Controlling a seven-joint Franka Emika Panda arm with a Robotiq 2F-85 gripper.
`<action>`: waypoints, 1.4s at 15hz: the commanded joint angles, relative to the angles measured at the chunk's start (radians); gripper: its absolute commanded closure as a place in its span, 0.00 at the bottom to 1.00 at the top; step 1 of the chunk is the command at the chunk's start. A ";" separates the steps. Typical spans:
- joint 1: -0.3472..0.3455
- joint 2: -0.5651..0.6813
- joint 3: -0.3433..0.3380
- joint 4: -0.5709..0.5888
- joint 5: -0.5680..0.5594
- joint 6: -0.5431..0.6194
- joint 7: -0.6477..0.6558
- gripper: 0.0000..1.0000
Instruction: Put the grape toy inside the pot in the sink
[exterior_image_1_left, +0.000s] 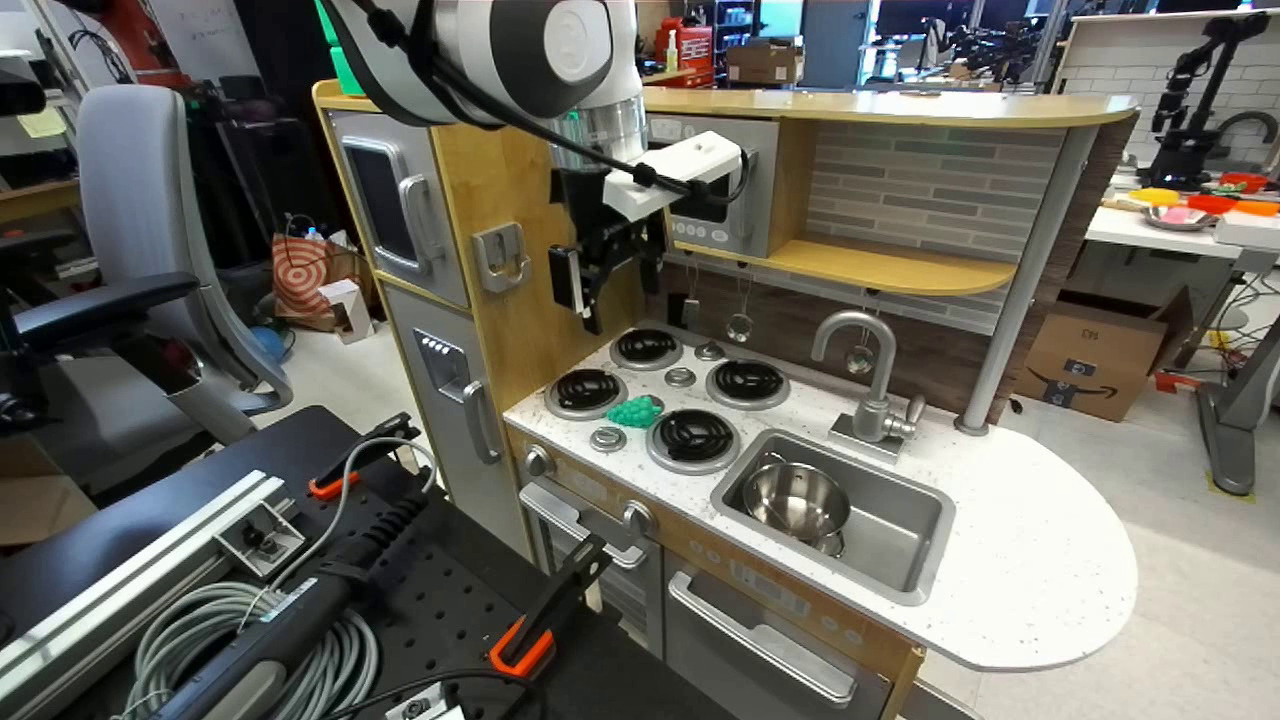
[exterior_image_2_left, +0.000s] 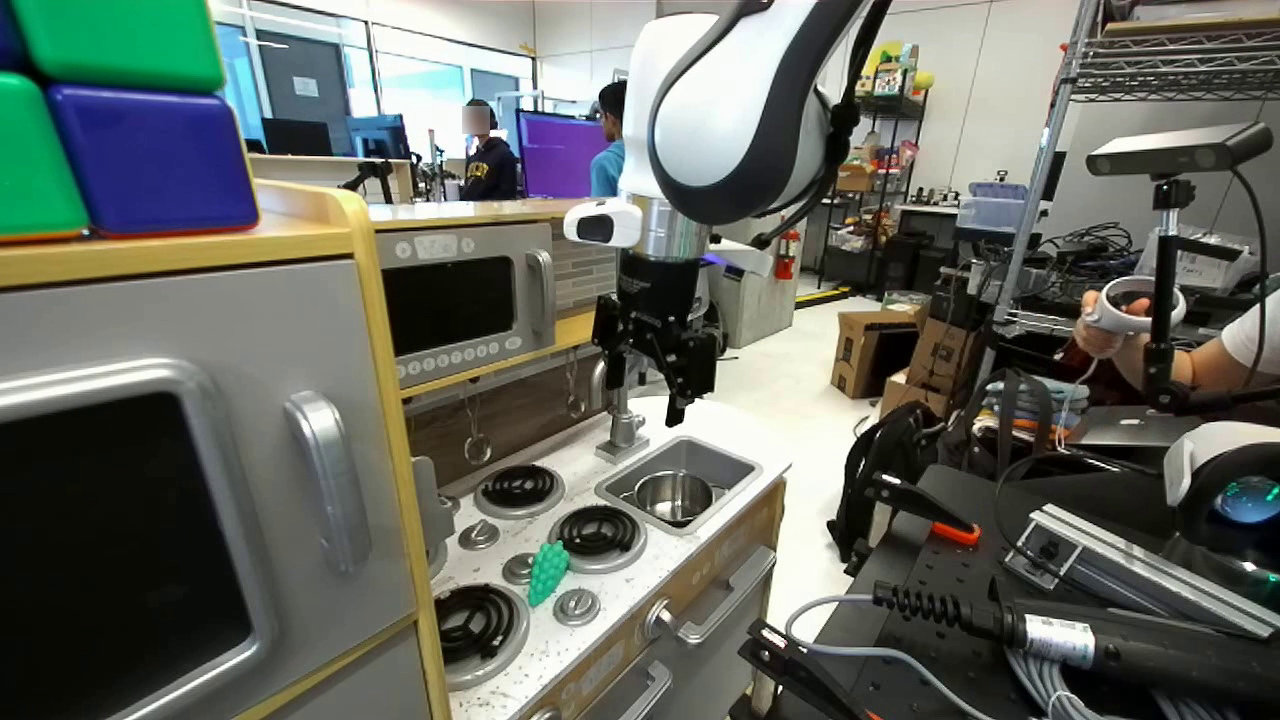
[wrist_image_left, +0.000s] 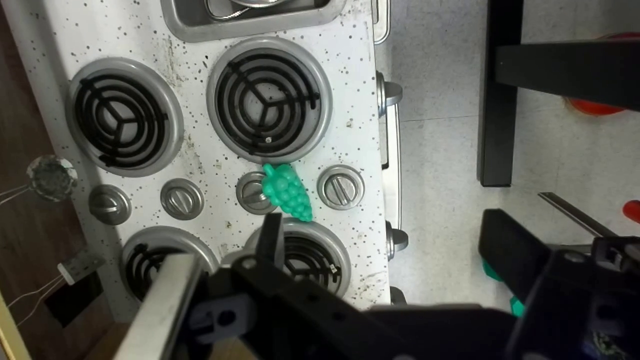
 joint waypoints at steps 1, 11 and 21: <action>0.017 0.035 -0.016 0.019 -0.021 0.069 -0.016 0.00; 0.115 0.347 -0.062 0.300 -0.250 0.008 -0.057 0.00; 0.121 0.644 -0.041 0.570 -0.251 0.097 -0.059 0.00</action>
